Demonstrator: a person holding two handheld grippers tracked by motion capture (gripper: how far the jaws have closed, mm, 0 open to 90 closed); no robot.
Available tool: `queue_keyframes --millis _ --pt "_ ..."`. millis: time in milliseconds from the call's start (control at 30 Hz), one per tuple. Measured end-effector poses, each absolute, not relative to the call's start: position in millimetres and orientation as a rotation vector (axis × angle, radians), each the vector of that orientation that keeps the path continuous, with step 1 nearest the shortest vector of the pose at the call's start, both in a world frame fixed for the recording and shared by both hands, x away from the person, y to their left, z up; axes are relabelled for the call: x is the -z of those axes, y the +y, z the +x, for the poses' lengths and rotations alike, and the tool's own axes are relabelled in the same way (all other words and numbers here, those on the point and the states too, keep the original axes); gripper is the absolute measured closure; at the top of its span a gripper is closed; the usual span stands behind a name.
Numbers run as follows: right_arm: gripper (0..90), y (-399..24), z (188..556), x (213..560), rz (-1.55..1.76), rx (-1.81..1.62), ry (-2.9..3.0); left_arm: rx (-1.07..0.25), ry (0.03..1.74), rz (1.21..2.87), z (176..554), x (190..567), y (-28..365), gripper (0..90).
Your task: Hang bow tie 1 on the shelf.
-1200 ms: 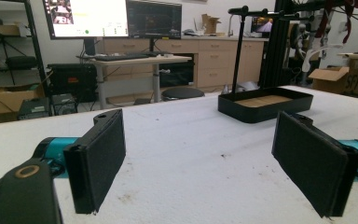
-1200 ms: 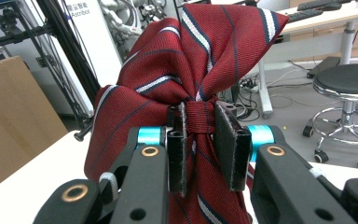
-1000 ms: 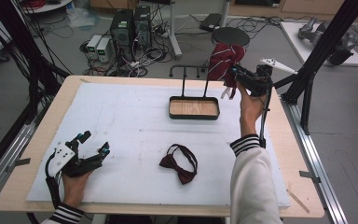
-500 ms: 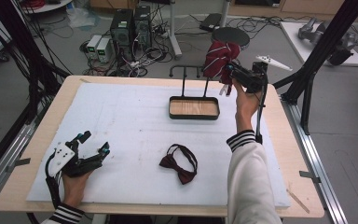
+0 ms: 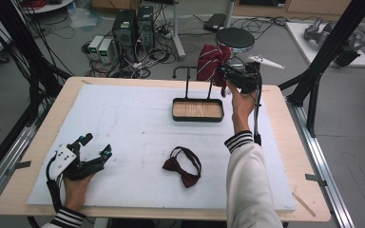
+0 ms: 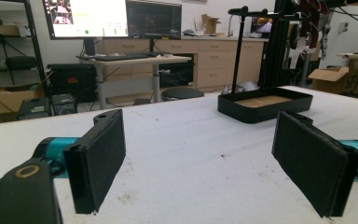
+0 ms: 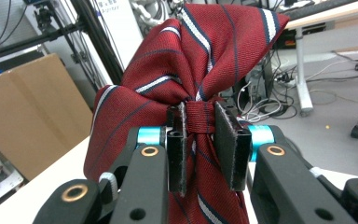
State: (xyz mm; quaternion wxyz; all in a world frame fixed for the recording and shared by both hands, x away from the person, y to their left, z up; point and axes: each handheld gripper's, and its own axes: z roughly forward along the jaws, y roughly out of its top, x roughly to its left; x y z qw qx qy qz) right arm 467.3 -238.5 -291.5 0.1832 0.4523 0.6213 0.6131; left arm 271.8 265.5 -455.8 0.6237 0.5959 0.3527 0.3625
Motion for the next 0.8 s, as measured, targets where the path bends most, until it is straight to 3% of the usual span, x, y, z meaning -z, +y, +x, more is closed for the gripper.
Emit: queue_keyframes --millis 800 --pt "75.0 -242.8 469.2 300.8 1.387 -1.697 1.923 -0.834 0.809 1.369 271.7 455.7 265.3 17.7"
